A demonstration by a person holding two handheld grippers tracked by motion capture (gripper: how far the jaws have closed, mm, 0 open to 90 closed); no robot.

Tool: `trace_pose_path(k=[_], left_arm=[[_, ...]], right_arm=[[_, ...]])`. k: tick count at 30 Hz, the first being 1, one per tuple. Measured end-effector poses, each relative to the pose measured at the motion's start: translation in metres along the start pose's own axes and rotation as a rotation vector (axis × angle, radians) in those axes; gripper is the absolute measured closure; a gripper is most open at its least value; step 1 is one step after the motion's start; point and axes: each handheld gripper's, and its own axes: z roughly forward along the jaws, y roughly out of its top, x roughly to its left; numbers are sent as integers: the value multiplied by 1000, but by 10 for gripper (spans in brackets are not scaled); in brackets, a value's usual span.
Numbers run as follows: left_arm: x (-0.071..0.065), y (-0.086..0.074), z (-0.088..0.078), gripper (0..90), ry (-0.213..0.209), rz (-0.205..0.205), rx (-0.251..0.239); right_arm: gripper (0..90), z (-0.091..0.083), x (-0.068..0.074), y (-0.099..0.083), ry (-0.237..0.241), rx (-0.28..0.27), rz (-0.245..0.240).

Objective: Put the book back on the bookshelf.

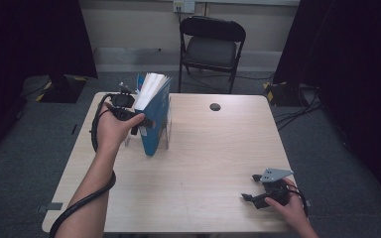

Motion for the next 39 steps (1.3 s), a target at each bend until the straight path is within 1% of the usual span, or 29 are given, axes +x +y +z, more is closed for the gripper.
trace_pose_path(k=[4, 5, 8, 9, 12, 13, 15, 18, 21, 27, 28, 32, 34, 39], left_arm=[[1, -3, -1, 263, -7, -3, -7], [1, -4, -2, 263, -3, 2, -4], [3, -8, -5, 263, -11, 2, -3], [3, -9, -5, 263, -11, -5, -7], [4, -14, -5, 262, -12, 0, -12], [5, -16, -5, 262, -18, 6, -14], [6, -20, -3, 263, -25, 2, -19], [9, -26, 0, 261, -34, -11, -15], [12, -32, 2, 261, -38, -14, -14], [15, -43, 6, 261, -63, -14, -19], [15, -45, 6, 261, -61, -10, -20], [18, -52, 8, 261, -56, -17, -25], [19, -55, 9, 263, -61, -16, -30], [23, -64, 15, 262, -57, -24, -17]], right_arm=[[129, 0, 0, 0, 0, 0, 0], [129, 0, 0, 0, 0, 0, 0], [129, 0, 0, 0, 0, 0, 0], [129, 0, 0, 0, 0, 0, 1], [129, 0, 0, 0, 0, 0, 0], [129, 0, 0, 0, 0, 0, -1], [129, 0, 0, 0, 0, 0, -1], [129, 0, 0, 0, 0, 0, 1], [129, 0, 0, 0, 0, -1, -1], [129, 0, 0, 0, 1, 1, 2], [129, 0, 0, 0, 0, 1, 1], [129, 0, 0, 0, 1, 2, -1], [129, 0, 0, 0, 1, 2, -1], [129, 0, 0, 0, 1, 2, -1]])
